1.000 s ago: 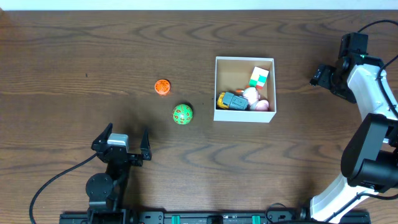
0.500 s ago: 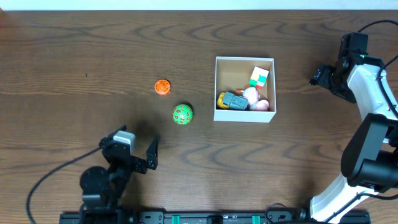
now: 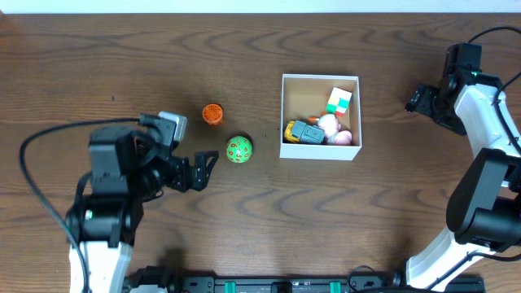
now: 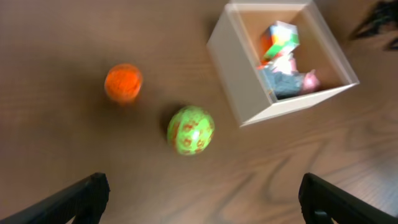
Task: Pack container
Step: 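Open the left gripper and move it forward over the green ball, then lower the left gripper and grasp the green numbered ball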
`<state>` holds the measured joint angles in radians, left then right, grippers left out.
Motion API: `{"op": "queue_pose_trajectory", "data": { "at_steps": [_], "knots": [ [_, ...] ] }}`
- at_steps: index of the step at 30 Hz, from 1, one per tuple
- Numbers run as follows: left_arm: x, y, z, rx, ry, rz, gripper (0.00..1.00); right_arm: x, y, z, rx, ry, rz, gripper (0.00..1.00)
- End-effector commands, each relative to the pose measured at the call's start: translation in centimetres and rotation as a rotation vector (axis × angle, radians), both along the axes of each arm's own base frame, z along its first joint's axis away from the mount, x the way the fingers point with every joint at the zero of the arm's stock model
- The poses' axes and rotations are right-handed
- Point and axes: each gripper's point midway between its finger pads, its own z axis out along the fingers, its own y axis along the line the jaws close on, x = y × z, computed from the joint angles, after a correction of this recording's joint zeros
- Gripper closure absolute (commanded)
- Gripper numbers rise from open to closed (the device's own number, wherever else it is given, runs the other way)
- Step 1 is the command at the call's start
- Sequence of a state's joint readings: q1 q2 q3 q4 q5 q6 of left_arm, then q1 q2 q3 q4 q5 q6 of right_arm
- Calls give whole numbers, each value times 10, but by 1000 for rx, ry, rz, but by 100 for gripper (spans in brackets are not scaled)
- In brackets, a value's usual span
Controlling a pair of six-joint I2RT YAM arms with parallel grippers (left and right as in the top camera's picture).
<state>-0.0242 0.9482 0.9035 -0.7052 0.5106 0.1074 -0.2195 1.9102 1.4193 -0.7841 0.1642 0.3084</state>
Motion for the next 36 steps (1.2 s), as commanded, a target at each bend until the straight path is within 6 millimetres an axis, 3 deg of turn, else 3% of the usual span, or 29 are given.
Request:
{"op": "queue_pose_trajectory", "data": {
  "at_steps": [1, 7, 12, 19, 25, 29, 36],
  "knots": [
    [12, 20, 1, 146, 50, 138, 2, 1, -1, 10, -3, -29, -21, 1],
    [18, -10, -9, 372, 148, 66, 2, 1, -1, 10, -3, -29, -21, 1],
    [34, -8, -38, 547, 201, 147, 2, 1, -1, 10, -3, -29, -21, 1],
    [53, -26, -74, 522, 272, 130, 2, 1, -1, 10, -3, -29, -21, 1],
    [73, -46, -73, 382, 244, 186, 2, 1, -1, 10, -3, -29, -21, 1],
    [69, -69, -72, 276, 272, 114, 2, 1, -1, 10, -3, -29, -21, 1],
    [62, -66, -83, 302, 296, 89, 2, 1, -1, 10, -3, -29, -21, 1]
  ]
}}
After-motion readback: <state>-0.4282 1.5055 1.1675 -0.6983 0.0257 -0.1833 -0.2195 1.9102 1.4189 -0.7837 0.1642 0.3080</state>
